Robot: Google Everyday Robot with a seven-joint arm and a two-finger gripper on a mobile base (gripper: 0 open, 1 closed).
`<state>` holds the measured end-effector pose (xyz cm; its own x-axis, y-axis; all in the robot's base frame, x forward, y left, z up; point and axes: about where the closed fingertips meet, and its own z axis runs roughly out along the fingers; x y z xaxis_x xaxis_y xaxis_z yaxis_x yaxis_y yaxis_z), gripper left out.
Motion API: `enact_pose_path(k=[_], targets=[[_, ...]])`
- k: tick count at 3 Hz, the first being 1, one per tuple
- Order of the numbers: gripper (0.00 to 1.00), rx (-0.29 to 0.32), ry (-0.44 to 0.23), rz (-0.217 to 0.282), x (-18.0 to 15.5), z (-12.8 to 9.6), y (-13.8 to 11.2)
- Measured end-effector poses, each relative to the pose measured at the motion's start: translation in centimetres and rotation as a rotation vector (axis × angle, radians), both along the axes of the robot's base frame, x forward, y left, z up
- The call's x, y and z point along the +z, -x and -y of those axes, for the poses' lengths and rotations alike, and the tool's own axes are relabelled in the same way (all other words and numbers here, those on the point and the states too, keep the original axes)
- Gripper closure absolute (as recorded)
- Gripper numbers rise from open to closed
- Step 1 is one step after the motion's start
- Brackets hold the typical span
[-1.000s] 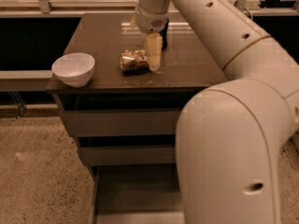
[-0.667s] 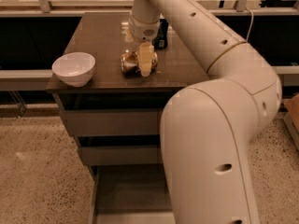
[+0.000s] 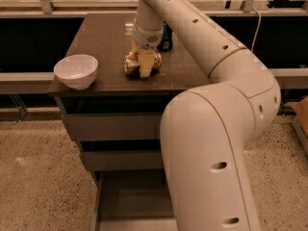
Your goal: Place orange can into bottom drawer
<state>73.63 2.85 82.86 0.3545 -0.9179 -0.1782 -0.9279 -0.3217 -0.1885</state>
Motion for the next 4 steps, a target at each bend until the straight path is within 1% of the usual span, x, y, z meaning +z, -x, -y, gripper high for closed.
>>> enact_pose_path(k=[1, 2, 3, 4], targets=[[0.84, 0.0, 0.0, 0.0, 0.0, 0.0, 0.0], [1.0, 0.025, -0.065, -0.008, 2.9, 2.6, 3.7], [1.0, -0.023, -0.167, -0.048, 6.6, 7.8, 10.8], [1.0, -0.134, -0.261, -0.192, 4.9, 12.8, 17.1]])
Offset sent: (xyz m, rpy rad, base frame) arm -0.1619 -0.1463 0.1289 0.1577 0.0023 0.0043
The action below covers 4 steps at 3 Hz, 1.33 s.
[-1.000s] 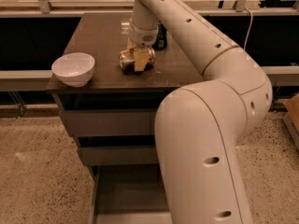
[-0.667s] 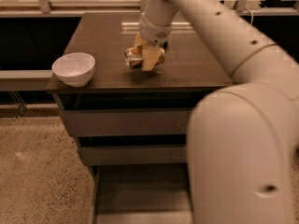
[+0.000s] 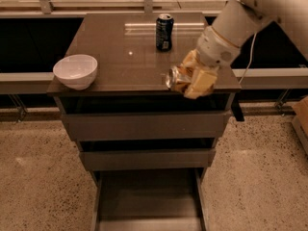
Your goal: Place orange can into bottom drawer
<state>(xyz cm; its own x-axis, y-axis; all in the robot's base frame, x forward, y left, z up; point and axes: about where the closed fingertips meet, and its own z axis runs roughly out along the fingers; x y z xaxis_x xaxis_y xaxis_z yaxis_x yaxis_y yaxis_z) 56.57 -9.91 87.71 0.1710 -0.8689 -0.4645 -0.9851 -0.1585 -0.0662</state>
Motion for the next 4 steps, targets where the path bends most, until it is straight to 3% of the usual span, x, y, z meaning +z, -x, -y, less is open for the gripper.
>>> enact_pose_path(k=[1, 2, 3, 4], targets=[[1.0, -0.116, -0.017, -0.126, -5.3, 2.2, 3.2], [1.0, -0.3, -0.041, -0.15, -13.0, 4.9, 6.8], [1.0, -0.3, -0.041, -0.15, -13.0, 4.9, 6.8], [1.0, -0.324, -0.142, -0.218, -17.2, 2.8, 6.0]])
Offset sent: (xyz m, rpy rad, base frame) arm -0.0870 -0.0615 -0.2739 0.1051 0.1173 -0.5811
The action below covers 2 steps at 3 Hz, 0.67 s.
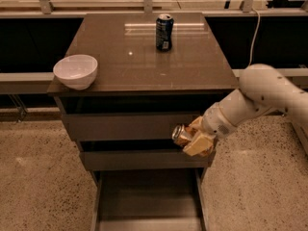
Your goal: Place orange can into bottom drawer
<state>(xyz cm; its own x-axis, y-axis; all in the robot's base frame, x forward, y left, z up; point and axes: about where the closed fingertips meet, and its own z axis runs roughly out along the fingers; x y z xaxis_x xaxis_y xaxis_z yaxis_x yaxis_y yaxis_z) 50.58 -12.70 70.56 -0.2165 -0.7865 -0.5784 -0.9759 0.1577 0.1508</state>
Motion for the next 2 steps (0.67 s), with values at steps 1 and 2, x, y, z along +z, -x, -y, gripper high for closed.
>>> enact_pose_path(k=[1, 2], targets=[[1.0, -0.045, -0.263, -0.084, -7.7, -5.4, 1.2], [1.0, -0.079, -0.473, -0.082, -13.5, -10.7, 2.5]])
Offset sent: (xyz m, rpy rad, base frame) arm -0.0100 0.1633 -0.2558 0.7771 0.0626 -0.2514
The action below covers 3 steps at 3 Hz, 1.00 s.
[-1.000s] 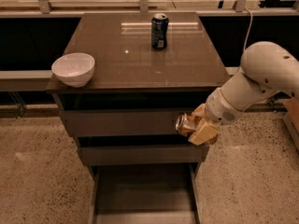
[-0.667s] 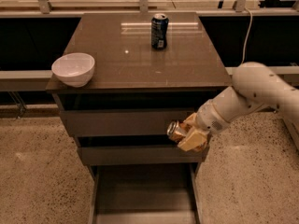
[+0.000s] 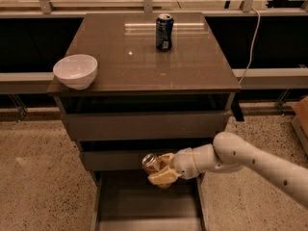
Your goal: Place orange can into bottom drawer
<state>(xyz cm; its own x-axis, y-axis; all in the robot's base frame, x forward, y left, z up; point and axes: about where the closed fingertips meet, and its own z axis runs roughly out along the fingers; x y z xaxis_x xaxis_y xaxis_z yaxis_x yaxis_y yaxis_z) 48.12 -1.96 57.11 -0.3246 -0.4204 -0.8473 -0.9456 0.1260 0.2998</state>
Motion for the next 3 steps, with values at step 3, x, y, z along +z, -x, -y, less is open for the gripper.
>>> enact_pose_path(k=[3], targets=[[1.0, -0.112, -0.186, -0.036, -9.9, -5.0, 0.8]])
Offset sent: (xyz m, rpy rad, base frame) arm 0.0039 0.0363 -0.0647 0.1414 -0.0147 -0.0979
